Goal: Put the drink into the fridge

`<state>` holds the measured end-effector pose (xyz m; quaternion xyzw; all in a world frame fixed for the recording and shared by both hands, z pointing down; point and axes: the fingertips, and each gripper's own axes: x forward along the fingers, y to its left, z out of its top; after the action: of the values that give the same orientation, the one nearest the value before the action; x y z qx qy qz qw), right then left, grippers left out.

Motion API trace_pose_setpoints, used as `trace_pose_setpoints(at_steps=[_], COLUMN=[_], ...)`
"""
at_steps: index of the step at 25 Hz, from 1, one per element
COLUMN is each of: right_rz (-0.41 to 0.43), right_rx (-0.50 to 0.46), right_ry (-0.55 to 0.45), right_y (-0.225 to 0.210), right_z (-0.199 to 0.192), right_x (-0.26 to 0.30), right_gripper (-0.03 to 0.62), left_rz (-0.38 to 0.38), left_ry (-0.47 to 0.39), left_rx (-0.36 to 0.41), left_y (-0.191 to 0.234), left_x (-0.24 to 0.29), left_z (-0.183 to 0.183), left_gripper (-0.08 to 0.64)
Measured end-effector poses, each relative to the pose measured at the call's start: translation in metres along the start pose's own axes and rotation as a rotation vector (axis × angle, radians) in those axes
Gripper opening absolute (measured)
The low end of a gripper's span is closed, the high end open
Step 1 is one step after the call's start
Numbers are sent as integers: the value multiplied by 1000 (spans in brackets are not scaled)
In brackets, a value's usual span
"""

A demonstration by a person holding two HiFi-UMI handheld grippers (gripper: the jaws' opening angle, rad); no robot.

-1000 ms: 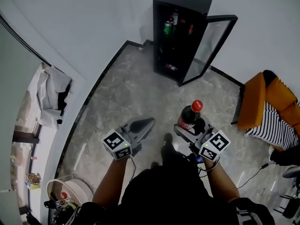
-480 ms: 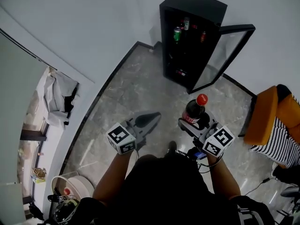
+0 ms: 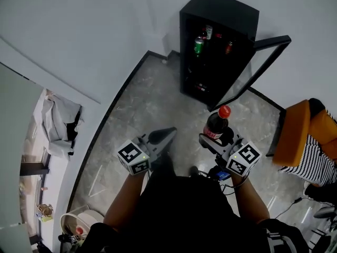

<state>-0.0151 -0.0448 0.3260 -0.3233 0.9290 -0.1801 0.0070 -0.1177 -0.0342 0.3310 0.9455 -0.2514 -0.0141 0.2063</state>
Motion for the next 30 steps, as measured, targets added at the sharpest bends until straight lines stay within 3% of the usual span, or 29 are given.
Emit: trace_pose_setpoints(at_steps=[12,17,23,30], right_rz=[-210,-266,-332,-393], right_rx=[-12,-15,-24,-103], right_ry=[-10,10,14,-15], right_y=[-17,-48,-78,-158], right_z=[29,31,27,20], right_x=[131,159,169,172], right_gripper=[327,327,327,327], left_rz=[-250,-280,-345,-320], left_ry=[64,72,136,188], left_rx=[-18,-32,-61,-45], left_y=[122,166,191,223], left_x=[-8,13,45,117], left_z=[45,57,45,34], left_gripper=[11,11,11,11])
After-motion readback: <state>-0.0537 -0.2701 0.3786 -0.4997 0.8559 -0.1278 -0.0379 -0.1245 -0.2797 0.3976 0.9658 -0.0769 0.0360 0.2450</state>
